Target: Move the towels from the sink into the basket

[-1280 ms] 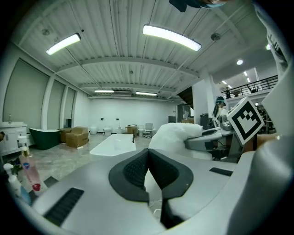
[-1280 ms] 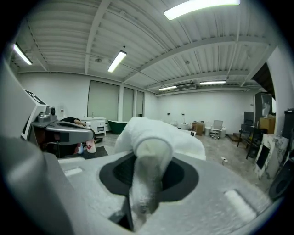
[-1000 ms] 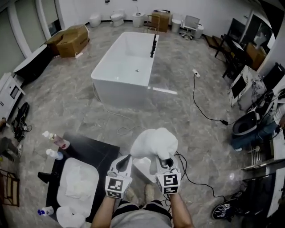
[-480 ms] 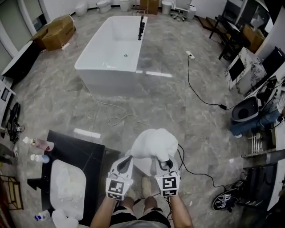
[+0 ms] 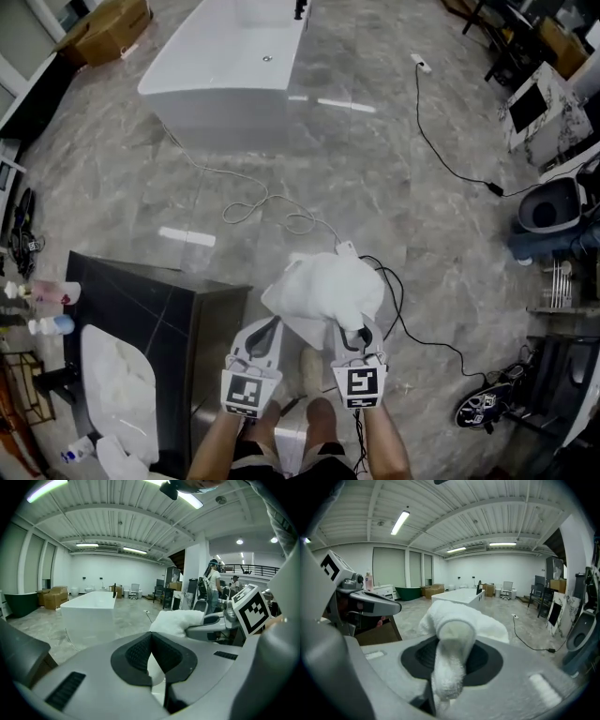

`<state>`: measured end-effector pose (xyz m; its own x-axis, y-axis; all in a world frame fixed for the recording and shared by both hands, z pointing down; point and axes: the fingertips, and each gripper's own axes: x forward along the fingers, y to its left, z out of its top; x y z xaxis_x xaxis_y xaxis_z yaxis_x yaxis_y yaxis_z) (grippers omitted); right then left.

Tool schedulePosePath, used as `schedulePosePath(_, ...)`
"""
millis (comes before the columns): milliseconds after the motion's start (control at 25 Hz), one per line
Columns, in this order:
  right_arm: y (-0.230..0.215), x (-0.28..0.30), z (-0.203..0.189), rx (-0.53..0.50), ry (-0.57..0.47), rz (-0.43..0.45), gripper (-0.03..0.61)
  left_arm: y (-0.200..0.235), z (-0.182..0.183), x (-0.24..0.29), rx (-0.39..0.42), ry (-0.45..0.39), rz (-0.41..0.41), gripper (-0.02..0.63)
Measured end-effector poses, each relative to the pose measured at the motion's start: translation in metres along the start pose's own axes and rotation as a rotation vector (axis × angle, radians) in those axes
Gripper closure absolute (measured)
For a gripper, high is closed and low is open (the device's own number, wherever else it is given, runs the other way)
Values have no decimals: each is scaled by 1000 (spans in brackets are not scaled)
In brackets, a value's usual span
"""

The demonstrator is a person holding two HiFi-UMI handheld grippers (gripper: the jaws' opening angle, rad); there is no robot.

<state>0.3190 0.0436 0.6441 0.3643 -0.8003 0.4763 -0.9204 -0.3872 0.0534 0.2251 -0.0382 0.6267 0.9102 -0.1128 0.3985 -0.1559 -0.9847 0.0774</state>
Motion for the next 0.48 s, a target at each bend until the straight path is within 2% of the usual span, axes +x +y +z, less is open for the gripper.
schedulePosePath(280,5,47,-97,25,66,18,462,3,-88,40,-17,53,-13,604)
schedulePosePath(480,11,87,-170,9,101,30,460,0,-152,72,-124,105,-14,604)
